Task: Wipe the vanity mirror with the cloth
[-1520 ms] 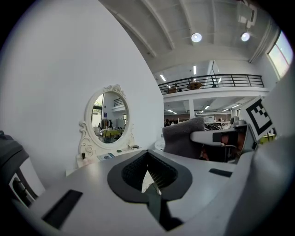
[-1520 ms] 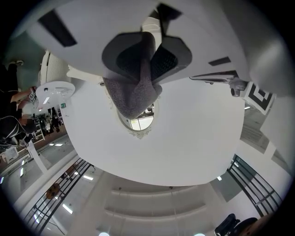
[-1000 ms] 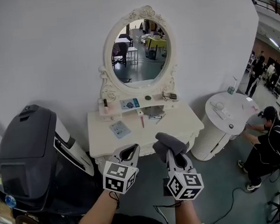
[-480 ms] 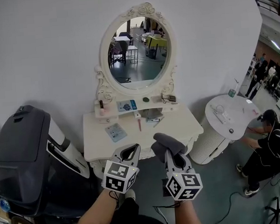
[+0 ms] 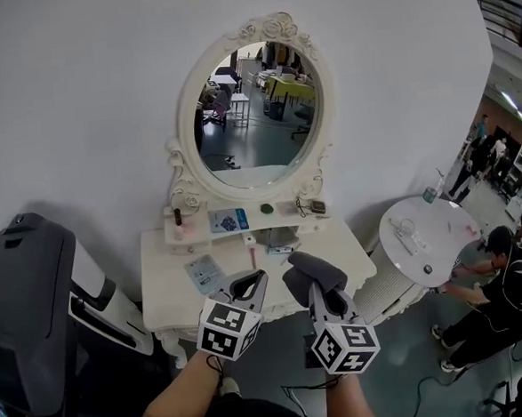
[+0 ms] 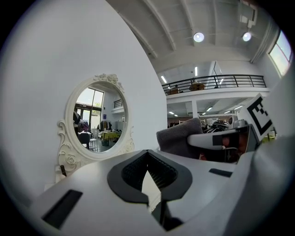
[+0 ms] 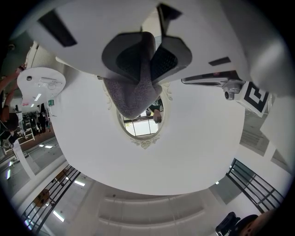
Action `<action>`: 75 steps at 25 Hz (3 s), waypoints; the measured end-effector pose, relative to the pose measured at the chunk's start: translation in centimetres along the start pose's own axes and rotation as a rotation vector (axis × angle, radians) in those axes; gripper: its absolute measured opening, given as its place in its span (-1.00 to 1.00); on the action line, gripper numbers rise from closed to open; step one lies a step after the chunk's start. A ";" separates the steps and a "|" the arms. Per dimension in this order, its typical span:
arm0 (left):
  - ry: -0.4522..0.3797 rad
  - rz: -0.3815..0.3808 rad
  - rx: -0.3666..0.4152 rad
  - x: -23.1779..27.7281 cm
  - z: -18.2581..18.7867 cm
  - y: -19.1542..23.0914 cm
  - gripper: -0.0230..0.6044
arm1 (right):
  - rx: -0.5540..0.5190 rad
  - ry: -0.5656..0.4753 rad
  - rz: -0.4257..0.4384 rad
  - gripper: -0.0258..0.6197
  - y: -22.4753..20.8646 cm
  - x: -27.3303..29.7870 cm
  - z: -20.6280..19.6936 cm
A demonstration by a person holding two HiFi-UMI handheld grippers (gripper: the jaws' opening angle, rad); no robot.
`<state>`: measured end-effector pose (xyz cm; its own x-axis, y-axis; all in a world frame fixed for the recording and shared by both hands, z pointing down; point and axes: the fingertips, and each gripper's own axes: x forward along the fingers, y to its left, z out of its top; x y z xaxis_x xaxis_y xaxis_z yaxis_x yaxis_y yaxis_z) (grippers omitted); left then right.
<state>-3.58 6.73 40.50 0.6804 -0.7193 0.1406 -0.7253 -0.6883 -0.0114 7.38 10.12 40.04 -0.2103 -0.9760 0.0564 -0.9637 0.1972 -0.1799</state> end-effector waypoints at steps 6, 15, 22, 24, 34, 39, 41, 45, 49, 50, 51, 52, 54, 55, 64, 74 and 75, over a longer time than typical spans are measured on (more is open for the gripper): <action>-0.020 0.010 0.005 3.4 1.8 4.2 -0.93 | -0.010 -0.002 0.013 -0.79 -0.4 5.7 1.5; 0.005 0.020 -0.005 7.3 1.5 9.5 -0.93 | -0.036 0.004 0.034 -0.79 0.0 12.7 1.8; 0.028 0.016 0.001 9.9 1.0 12.8 -0.93 | -0.019 0.018 0.030 -0.79 -0.4 16.9 0.9; 0.037 0.009 -0.009 10.7 0.6 13.4 -0.93 | -0.018 0.024 0.023 -0.79 -0.6 17.7 0.7; 0.074 -0.038 -0.008 14.7 -0.2 13.7 -0.93 | -0.030 0.030 -0.034 -0.79 -3.4 19.9 0.4; 0.076 0.002 -0.021 16.9 -0.3 14.5 -0.93 | -0.040 0.032 0.019 -0.79 -4.6 22.5 0.7; 0.071 0.033 -0.027 18.2 0.0 15.0 -0.93 | -0.050 0.030 0.053 -0.79 -5.3 23.8 1.1; 0.058 0.107 -0.035 21.1 0.9 16.2 -0.93 | -0.075 0.031 0.125 -0.79 -7.4 27.1 2.3; 0.038 0.183 -0.041 24.1 2.5 17.3 -0.93 | -0.093 0.026 0.199 -0.79 -9.5 30.6 4.2; 0.037 0.202 -0.041 24.9 2.9 17.6 -0.93 | -0.095 0.022 0.218 -0.79 -10.1 31.3 4.8; 0.037 0.219 -0.042 25.8 3.1 17.7 -0.93 | -0.097 0.019 0.235 -0.79 -10.7 32.1 5.2; 0.038 0.235 -0.042 26.5 3.4 17.9 -0.93 | -0.099 0.016 0.250 -0.79 -11.3 32.8 5.6; 0.036 0.269 -0.044 28.0 3.9 18.1 -0.93 | -0.099 0.013 0.281 -0.79 -12.6 34.4 6.3; 0.034 0.287 -0.046 28.6 4.1 18.3 -0.93 | -0.097 0.009 0.297 -0.79 -13.2 35.2 6.7; 0.041 0.433 -0.060 30.1 4.7 19.3 -0.93 | -0.062 -0.129 0.482 -0.79 -14.1 42.2 16.4; 0.055 0.525 -0.067 27.2 4.0 22.1 -0.93 | -0.230 -0.417 0.546 -0.79 -8.1 45.4 30.7; 0.049 0.530 -0.062 26.8 4.2 22.4 -0.93 | -0.235 -0.437 0.530 -0.79 -7.6 45.7 32.0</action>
<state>-1.15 -28.35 39.85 0.2147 -0.9604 0.1773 -0.9739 -0.2242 -0.0349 10.35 -38.93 12.55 -0.6215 -0.6814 -0.3865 -0.7706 0.6207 0.1448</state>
